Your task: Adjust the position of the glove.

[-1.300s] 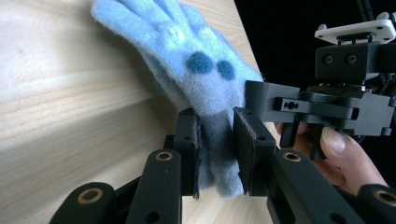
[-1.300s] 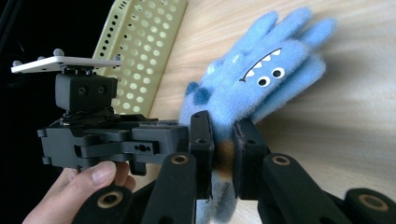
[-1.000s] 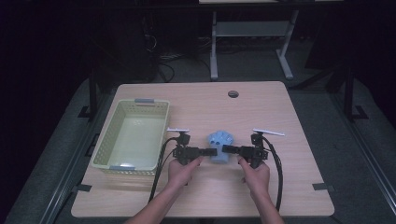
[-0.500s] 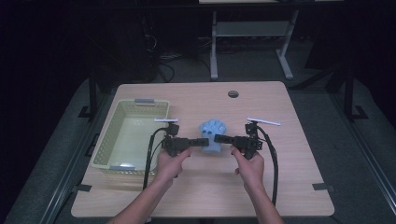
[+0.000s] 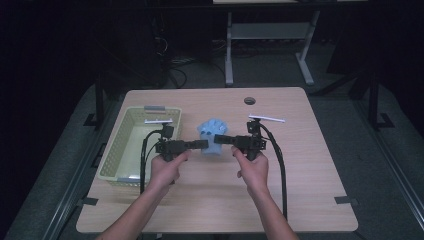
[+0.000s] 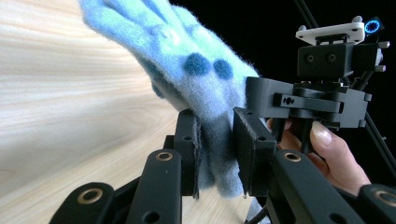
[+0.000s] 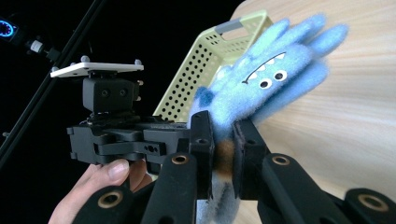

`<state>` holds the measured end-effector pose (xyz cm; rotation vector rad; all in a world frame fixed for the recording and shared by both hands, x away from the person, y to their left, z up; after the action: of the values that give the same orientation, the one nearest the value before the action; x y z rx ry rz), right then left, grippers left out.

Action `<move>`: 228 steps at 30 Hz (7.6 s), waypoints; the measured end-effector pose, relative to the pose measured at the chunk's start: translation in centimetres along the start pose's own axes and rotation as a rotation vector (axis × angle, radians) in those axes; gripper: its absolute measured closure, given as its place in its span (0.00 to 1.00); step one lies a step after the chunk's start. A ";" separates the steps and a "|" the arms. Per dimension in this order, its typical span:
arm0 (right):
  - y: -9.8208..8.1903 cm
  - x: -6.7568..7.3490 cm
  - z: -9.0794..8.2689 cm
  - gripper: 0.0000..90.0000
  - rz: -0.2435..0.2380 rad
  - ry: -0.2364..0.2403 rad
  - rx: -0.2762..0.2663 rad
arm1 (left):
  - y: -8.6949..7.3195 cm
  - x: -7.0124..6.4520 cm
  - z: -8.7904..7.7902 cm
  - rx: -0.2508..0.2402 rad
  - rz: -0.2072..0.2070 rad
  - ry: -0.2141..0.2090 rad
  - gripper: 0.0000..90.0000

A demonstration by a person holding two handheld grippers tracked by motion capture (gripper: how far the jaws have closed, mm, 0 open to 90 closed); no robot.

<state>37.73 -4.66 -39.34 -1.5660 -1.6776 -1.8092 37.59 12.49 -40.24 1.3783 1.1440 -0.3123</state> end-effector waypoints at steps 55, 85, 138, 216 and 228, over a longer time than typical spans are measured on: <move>-0.7 6.2 10.7 0.89 -0.056 0.093 0.094 | 4.9 3.1 -10.4 -0.061 0.030 0.103 0.79; -2.6 7.5 15.5 0.89 -0.046 0.115 0.145 | 5.4 6.0 -14.5 -0.068 0.002 0.134 0.79; -6.4 5.3 19.7 0.89 -0.025 0.065 0.259 | 3.4 11.0 -16.4 0.006 -0.064 0.205 0.79; -6.8 5.0 19.4 0.80 -0.209 -0.141 0.299 | 2.0 13.8 -14.4 0.317 -0.015 0.596 0.75; -5.6 5.0 17.7 0.78 -0.165 -0.096 0.256 | 3.9 12.4 -15.4 0.210 -0.007 0.549 0.69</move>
<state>40.95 13.98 -42.60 -1.4635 -2.0447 -1.5337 39.50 32.18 -44.23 1.7038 1.5989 -0.0543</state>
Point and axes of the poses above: each handheld gripper's, and its own axes: z roughly forward along the jaws, y roughly out of its top, x roughly to its left, the point moved 6 cm from there along z, roughly forward along the jaws, and after that the axes turned 11 degrees about -x, right-handed, at the moved point
